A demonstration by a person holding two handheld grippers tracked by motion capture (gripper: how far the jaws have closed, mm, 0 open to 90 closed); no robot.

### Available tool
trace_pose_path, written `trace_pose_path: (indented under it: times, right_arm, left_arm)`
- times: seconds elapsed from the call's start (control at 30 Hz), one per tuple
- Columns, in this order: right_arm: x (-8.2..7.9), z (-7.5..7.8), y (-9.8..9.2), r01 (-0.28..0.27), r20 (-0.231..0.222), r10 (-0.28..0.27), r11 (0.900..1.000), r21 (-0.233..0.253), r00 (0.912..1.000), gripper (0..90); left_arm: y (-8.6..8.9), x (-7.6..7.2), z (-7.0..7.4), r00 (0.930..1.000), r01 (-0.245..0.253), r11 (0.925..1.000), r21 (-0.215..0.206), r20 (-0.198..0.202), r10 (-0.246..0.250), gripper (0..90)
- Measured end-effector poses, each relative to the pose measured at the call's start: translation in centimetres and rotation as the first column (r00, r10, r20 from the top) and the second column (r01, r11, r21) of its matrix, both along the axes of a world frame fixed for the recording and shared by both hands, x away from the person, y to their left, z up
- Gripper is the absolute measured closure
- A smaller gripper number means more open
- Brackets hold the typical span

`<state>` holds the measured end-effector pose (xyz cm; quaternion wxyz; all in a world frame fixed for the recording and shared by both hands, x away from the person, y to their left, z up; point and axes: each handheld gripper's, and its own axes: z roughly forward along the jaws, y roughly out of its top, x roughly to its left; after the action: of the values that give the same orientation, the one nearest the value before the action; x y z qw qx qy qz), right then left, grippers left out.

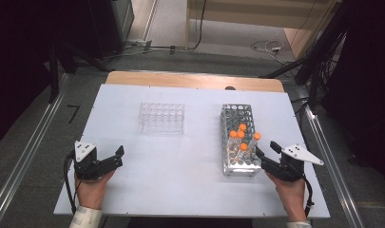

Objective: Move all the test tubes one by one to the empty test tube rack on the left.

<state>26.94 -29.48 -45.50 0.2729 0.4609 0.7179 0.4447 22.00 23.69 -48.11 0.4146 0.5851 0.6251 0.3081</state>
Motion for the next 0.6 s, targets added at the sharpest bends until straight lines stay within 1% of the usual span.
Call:
trace_pose_path:
  times: [0.17,0.37,0.5,0.6]
  right_arm:
    - [0.8,-0.3,0.8,-0.023,0.017,0.023,1.0,-0.006,0.9996,44.3]
    - [1.3,-0.6,1.3,-0.044,0.038,0.044,0.999,-0.015,0.9983,54.9]
    - [1.7,-0.8,1.5,-0.054,0.026,0.054,0.998,-0.017,0.9982,59.5]
    - [1.8,-0.9,1.7,-0.056,0.03,0.057,0.998,-0.019,0.998,62.4]
  left_arm:
    - [0.1,0.0,0.0,1.0,-0.003,1.0,0.001,0.0,0.003,4.7]
    - [0.1,0.0,0.0,1.0,-0.004,1.0,0.0,0.001,0.004,4.8]
    - [0.1,0.0,0.0,1.0,-0.005,1.0,0.0,0.0,0.005,4.7]
    - [0.1,0.0,0.0,1.0,-0.005,1.0,0.0,-0.001,0.005,4.8]
